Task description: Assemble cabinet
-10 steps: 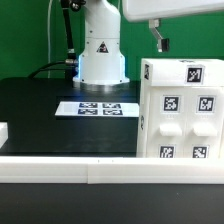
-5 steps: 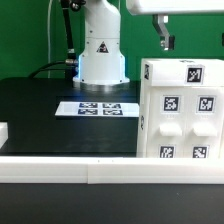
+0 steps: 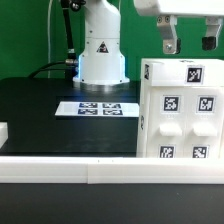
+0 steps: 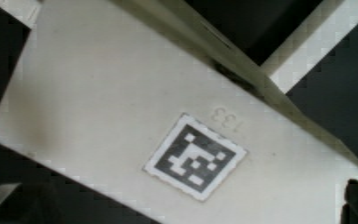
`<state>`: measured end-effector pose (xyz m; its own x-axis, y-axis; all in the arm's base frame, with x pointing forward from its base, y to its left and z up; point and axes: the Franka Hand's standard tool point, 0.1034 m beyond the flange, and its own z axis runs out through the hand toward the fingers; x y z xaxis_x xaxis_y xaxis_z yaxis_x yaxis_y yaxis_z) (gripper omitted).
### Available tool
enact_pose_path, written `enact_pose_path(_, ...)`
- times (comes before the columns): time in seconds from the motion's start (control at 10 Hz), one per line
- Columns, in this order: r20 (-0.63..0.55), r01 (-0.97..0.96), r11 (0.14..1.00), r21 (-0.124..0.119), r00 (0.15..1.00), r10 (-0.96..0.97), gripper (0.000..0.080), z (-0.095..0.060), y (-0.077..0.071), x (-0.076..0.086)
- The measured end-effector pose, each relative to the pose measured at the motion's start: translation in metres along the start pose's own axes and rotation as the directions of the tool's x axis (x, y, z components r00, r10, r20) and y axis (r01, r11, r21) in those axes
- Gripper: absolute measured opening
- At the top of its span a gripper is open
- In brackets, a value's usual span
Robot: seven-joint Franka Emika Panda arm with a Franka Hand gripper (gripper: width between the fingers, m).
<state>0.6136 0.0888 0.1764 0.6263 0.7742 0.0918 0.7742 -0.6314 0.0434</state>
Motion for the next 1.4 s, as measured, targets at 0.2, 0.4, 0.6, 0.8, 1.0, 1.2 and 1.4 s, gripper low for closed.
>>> enact_pose_path(0.2, 0.022, 0.186, 0.982, -0.011, 0.982, -0.186, 0.0797, 0.002, -0.002, 0.001)
enact_pose_path(0.4, 0.050, 0.343, 0.939, -0.017, 0.939, -0.342, 0.0798, 0.003, -0.001, -0.001)
enact_pose_path(0.6, 0.063, 0.442, 0.897, -0.010, 0.895, -0.441, 0.0798, 0.007, -0.002, -0.003)
enact_pose_path(0.8, 0.086, 0.574, 0.819, 0.003, 0.816, -0.572, 0.0797, 0.012, -0.001, -0.005)
enact_pose_path(1.0, 0.093, 0.598, 0.801, 0.015, 0.797, -0.597, 0.0797, 0.020, -0.001, -0.005)
enact_pose_path(1.2, 0.096, 0.585, 0.811, 0.021, 0.806, -0.584, 0.0798, 0.026, -0.002, -0.007)
enact_pose_path(1.4, 0.097, 0.573, 0.819, 0.023, 0.815, -0.572, 0.0675, 0.028, -0.002, -0.008)
